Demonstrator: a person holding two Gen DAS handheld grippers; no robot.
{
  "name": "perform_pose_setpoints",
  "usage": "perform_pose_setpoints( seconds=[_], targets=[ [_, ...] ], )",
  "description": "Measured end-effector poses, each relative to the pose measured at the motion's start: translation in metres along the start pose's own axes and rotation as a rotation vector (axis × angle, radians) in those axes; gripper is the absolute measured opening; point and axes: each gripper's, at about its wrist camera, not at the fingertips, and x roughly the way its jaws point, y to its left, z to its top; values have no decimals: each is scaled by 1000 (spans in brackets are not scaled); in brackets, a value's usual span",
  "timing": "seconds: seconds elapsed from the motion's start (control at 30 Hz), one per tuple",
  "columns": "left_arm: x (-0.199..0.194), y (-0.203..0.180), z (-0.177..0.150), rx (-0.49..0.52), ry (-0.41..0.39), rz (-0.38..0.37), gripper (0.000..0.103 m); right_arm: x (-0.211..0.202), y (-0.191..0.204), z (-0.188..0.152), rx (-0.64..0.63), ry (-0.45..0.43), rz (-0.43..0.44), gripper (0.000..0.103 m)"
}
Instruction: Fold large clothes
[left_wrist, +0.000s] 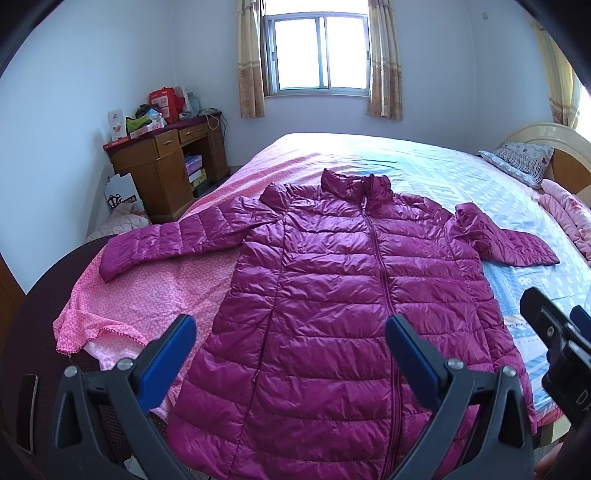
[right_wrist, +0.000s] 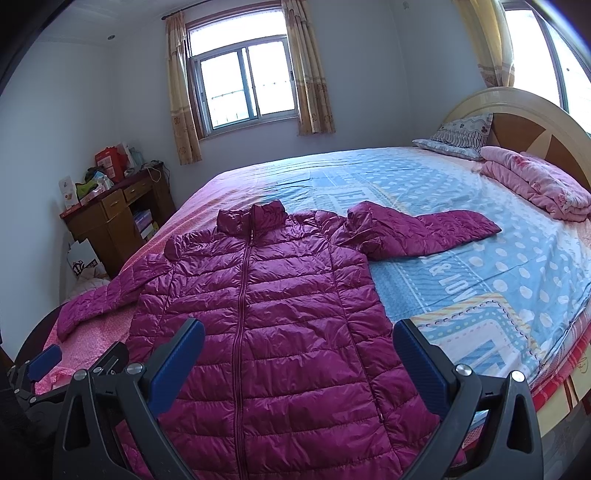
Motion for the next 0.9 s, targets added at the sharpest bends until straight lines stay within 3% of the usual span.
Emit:
perform_pose_setpoints(
  seconds=[0.63, 0.9],
  targets=[
    [0, -1, -1, 1, 7, -1, 103, 7, -2, -3, 12, 26, 2, 102],
    [23, -5, 2, 8, 33, -14, 103, 33, -22, -2, 67, 66, 2, 102]
  ],
)
